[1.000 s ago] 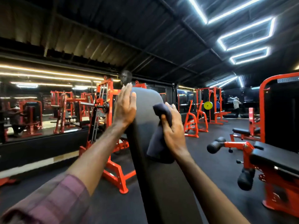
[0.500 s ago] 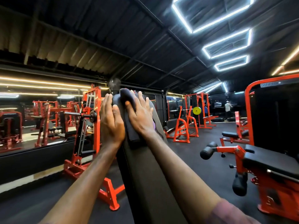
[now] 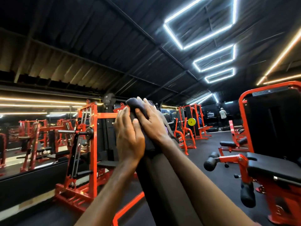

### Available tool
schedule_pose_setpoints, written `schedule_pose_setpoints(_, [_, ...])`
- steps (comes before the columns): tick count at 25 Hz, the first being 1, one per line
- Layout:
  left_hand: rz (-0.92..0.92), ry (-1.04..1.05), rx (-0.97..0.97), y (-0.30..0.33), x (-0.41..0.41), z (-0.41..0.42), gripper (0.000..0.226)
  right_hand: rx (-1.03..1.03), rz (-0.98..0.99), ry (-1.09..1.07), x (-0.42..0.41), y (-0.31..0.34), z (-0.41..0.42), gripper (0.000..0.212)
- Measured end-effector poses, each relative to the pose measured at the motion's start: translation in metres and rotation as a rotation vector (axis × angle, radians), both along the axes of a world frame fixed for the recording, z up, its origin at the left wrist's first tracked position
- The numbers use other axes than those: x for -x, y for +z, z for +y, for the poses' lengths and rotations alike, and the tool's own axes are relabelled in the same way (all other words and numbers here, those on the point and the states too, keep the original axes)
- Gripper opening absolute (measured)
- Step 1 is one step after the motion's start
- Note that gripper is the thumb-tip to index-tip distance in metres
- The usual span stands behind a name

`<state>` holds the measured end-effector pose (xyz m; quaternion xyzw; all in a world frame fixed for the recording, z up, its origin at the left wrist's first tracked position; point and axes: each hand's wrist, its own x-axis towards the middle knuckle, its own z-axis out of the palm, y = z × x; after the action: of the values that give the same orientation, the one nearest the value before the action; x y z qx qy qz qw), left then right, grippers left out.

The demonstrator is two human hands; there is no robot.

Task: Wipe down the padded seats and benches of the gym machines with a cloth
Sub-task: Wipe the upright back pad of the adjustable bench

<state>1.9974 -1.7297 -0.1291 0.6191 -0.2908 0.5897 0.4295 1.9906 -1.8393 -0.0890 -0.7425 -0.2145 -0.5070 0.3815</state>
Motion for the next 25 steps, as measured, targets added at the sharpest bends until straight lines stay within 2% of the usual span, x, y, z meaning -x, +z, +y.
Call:
schedule_pose_setpoints(2, [-0.019, 0.034, -0.041, -0.001, -0.001, 0.003, 0.055, 0.099, -0.159, 0.124, 0.0, -0.036, -0.016, 0.05])
schedule_pose_setpoints(3, [-0.029, 0.037, -0.05, -0.002, -0.002, 0.003, 0.056, 0.113, -0.185, 0.107, -0.004, -0.048, -0.028, 0.049])
schedule_pose_setpoints(4, [-0.031, 0.033, -0.05, -0.002, -0.001, 0.003, 0.057, 0.082, -0.164, 0.053, -0.014, -0.046, -0.037, 0.05])
schedule_pose_setpoints(6, [-0.021, 0.014, -0.044, -0.005, 0.0, 0.001, 0.06, -0.042, 0.029, -0.02, -0.029, -0.014, -0.038, 0.06])
schedule_pose_setpoints(8, [-0.02, -0.013, -0.069, -0.008, -0.003, 0.001, 0.062, -0.026, 0.091, -0.04, -0.031, 0.005, -0.026, 0.059])
schedule_pose_setpoints(12, [-0.043, -0.042, -0.058, -0.007, -0.005, 0.003, 0.064, 0.106, -0.174, 0.069, -0.015, -0.053, -0.045, 0.054])
schedule_pose_setpoints(13, [-0.045, -0.029, -0.051, -0.006, -0.005, 0.002, 0.063, 0.091, -0.158, 0.059, -0.017, -0.056, -0.056, 0.053])
schedule_pose_setpoints(16, [-0.038, -0.014, -0.055, -0.008, -0.004, 0.0, 0.062, -0.084, 0.101, -0.017, -0.039, -0.018, -0.066, 0.055])
schedule_pose_setpoints(17, [-0.04, -0.014, -0.055, -0.008, -0.004, 0.001, 0.062, -0.094, 0.128, -0.032, -0.042, -0.014, -0.062, 0.058])
schedule_pose_setpoints(21, [-0.033, -0.042, -0.042, -0.009, -0.006, 0.001, 0.061, 0.055, -0.106, 0.055, -0.029, -0.065, -0.073, 0.053])
schedule_pose_setpoints(22, [-0.027, -0.047, -0.041, -0.009, -0.005, 0.001, 0.061, 0.037, -0.097, 0.074, -0.03, -0.069, -0.084, 0.051])
schedule_pose_setpoints(25, [-0.014, -0.061, -0.051, -0.01, -0.003, 0.001, 0.061, -0.155, 0.133, 0.087, -0.044, -0.032, -0.091, 0.048])
